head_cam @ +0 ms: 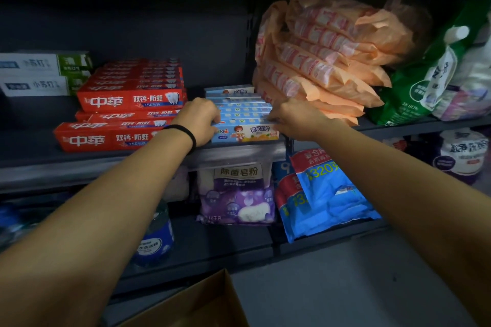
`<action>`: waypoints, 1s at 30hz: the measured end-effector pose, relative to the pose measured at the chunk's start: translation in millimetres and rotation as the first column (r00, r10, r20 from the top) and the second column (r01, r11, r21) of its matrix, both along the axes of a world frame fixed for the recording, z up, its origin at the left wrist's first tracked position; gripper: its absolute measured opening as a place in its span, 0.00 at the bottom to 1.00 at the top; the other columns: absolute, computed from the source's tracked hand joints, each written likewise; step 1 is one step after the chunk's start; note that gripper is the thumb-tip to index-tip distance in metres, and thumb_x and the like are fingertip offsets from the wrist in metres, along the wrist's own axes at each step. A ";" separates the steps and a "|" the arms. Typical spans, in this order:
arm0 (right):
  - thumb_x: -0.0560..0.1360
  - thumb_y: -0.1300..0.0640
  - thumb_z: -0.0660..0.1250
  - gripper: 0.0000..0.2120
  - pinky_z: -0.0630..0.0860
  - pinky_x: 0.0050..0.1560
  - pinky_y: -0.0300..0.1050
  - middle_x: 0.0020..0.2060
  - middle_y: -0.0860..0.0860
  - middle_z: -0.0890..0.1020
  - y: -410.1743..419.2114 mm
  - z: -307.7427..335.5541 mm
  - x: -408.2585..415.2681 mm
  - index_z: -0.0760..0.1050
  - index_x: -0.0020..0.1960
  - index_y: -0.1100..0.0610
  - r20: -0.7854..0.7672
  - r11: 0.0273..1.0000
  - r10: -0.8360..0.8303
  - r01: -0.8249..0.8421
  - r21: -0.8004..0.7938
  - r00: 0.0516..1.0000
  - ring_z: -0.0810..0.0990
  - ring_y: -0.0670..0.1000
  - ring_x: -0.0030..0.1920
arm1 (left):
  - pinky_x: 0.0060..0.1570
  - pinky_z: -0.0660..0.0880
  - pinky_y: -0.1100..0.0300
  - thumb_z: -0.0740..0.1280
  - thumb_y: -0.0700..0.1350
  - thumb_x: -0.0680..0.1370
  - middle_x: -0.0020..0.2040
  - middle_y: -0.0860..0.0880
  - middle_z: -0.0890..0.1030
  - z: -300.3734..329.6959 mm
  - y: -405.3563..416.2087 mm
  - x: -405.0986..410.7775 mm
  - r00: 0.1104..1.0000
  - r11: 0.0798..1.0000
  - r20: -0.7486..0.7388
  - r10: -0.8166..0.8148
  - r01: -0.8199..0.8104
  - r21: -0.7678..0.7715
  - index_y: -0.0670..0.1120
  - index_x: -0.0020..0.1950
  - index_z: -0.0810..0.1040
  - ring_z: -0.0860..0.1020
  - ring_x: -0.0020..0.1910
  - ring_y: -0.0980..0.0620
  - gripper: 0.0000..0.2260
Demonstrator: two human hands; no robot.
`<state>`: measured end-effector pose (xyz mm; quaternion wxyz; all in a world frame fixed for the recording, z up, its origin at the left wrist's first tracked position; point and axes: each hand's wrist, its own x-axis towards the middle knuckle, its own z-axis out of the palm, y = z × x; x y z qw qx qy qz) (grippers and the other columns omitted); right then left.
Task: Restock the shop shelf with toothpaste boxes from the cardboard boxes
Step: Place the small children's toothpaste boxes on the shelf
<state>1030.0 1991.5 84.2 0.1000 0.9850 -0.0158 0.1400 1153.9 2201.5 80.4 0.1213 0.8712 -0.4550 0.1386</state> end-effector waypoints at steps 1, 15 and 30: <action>0.75 0.58 0.66 0.09 0.71 0.45 0.50 0.48 0.58 0.80 0.7 0.5 0.4 0.80 0.52 0.60 0.001 1.000 -0.003 0.003 0.001 1.000 0.77 0.58 0.50 | 0.54 0.76 0.51 0.71 0.41 0.74 0.54 0.43 0.79 -0.1 0.0 0.4 1.000 1.000 0.004 0.004 -0.004 0.002 0.41 0.54 0.82 0.77 0.52 0.44 0.10; 0.75 0.57 0.64 0.12 0.72 0.50 0.51 0.53 0.58 0.78 7.6 2.2 1.4 0.78 0.56 0.59 -0.046 0.999 -0.042 0.042 -0.004 0.998 0.76 0.58 0.54 | 0.49 0.76 0.54 0.69 0.40 0.75 0.52 0.44 0.77 -1.5 -1.4 -0.8 1.000 1.000 0.026 0.015 -0.015 0.014 0.40 0.50 0.82 0.77 0.49 0.46 0.06; 0.75 0.49 0.66 0.21 0.75 0.53 0.55 0.60 0.56 0.74 76.0 9.1 -9.1 0.72 0.64 0.58 -0.020 0.999 -0.034 0.034 0.014 0.999 0.74 0.59 0.61 | 0.58 0.72 0.51 0.70 0.43 0.74 0.59 0.42 0.75 7.2 47.2 -35.1 0.999 0.999 0.035 -0.037 0.037 0.009 0.42 0.63 0.77 0.74 0.58 0.43 0.18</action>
